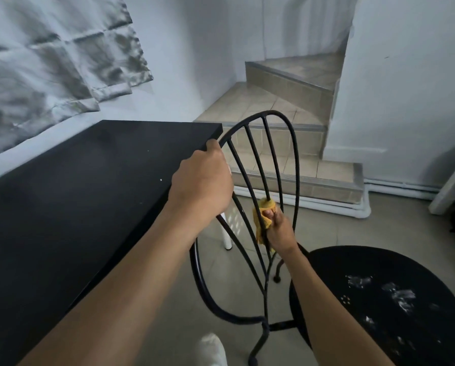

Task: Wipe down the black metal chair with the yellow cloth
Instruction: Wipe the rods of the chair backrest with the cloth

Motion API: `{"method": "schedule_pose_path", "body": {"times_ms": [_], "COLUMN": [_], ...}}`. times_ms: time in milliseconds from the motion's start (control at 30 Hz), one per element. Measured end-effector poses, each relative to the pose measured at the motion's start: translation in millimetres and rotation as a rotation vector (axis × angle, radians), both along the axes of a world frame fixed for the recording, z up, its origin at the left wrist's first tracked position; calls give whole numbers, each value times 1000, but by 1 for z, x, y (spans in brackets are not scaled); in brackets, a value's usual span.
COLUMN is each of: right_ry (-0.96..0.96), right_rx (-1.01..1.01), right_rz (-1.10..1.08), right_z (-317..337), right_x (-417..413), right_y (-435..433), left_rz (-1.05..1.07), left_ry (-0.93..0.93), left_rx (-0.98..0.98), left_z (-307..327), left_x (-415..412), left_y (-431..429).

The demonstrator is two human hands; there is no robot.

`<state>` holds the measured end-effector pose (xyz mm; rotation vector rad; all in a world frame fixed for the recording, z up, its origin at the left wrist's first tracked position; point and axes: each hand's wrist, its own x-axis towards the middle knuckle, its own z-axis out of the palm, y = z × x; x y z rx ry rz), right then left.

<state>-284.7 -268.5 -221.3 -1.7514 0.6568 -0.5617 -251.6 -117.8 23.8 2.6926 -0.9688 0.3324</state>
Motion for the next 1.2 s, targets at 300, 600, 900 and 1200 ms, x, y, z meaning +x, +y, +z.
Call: {"method": "schedule_pose_path", "body": {"times_ms": [300, 600, 900, 1200], "right_ry": [318, -30, -584, -539], "right_rx": [-201, 346, 272, 33], "right_rz": [-106, -264, -231, -137], "right_z": [-73, -50, 72, 152], "right_x": [-26, -29, -51, 4], "right_y": [12, 20, 21, 65], "left_rz": [-68, -73, -78, -77], "left_ry": [-5, -12, 126, 168], "left_rx": [-36, -6, -119, -240], "left_z": [-5, -2, 5, 3], "left_x": [6, 5, -3, -24], "left_y": [1, -1, 6, 29]}}
